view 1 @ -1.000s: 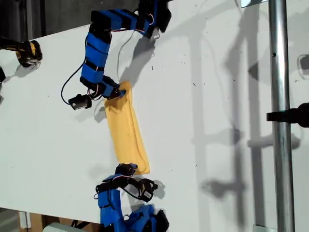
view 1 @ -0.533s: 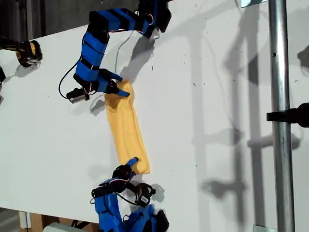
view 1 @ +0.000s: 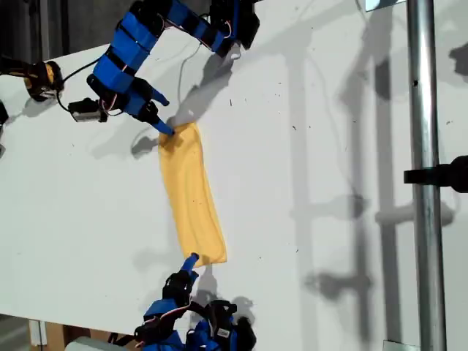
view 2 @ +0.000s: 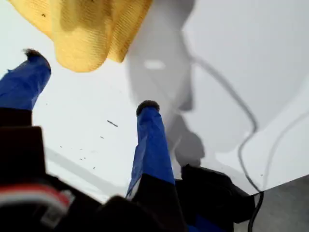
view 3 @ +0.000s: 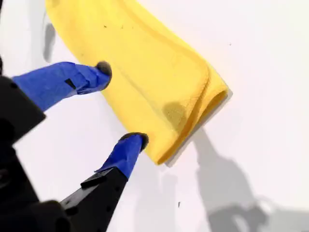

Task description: Grasp corners of a towel and fold twice.

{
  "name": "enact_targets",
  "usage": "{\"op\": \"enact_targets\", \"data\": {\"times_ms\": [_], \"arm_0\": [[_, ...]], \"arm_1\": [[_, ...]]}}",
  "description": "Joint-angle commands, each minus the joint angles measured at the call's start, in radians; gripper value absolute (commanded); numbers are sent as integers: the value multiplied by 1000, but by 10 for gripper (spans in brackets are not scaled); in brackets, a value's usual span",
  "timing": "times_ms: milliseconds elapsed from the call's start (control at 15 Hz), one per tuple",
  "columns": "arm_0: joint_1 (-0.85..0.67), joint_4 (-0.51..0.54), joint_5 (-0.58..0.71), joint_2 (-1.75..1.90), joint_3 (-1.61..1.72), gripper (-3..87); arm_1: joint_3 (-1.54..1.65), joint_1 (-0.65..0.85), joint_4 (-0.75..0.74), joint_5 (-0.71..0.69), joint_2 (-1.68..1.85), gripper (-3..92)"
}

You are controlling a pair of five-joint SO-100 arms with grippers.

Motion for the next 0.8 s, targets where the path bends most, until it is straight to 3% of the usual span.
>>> {"op": "enact_targets", "data": {"times_ms": [0,267,467,733], "arm_0": [[2,-37,-14,255,75,210],[63,-114,-46,718,293,199],[100,-172,-112,1017,440,183],[219,-261,-150,1014,595,181]], "arm_1": [[120,80,-55,41,219,374],[380,222,-123,75,522,383],[578,250,-187,109,721,386],[782,229,-281,115,908,417]]}}
